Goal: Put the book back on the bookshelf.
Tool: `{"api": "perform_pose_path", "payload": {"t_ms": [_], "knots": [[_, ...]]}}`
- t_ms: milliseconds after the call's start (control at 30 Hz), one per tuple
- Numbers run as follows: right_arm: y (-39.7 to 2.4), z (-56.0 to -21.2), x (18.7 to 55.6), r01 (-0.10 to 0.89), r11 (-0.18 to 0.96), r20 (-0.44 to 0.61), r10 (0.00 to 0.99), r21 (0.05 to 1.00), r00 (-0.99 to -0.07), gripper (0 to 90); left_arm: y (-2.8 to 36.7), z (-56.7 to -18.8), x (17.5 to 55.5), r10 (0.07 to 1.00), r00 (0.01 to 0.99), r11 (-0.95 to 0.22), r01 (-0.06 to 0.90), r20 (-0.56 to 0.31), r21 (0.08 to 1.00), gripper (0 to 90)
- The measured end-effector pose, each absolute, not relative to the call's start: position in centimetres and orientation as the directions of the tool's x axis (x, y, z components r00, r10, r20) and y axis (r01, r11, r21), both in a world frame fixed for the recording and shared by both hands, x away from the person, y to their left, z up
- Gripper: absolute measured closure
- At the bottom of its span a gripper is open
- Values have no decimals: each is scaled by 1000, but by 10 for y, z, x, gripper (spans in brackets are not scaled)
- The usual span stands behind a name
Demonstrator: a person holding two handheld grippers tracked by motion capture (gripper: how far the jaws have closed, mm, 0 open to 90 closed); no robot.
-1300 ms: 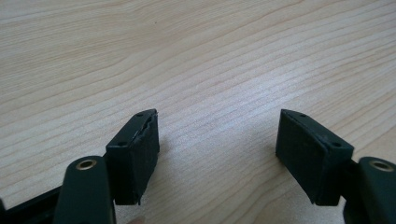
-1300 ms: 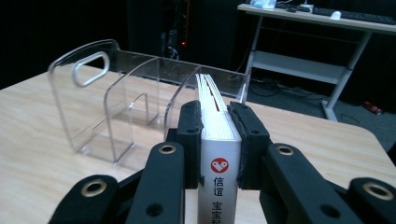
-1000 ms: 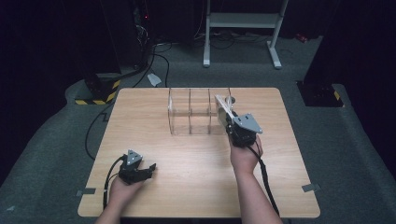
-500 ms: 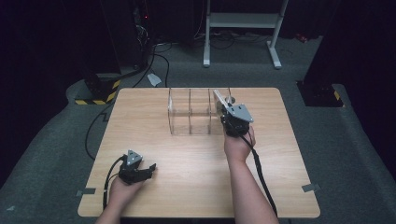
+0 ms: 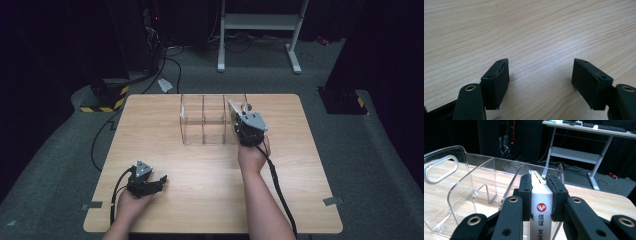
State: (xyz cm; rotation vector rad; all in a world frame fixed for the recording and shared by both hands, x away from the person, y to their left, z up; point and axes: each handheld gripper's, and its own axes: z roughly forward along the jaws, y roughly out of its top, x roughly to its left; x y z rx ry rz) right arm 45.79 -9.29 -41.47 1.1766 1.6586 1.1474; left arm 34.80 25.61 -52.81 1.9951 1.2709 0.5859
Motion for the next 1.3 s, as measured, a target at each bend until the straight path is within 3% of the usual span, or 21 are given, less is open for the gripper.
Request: {"api": "perform_pose_path", "payload": {"t_ms": [533,1300], "knots": [[-102,-435,422,323,147,-59,962,935,-268,744,256,-528,348,908,418,-281,597,7,752,306],[-122,-454,401,381,122,-15,962,917,-273,729,256,-528,348,906,423,-286,594,10,752,308]]}}
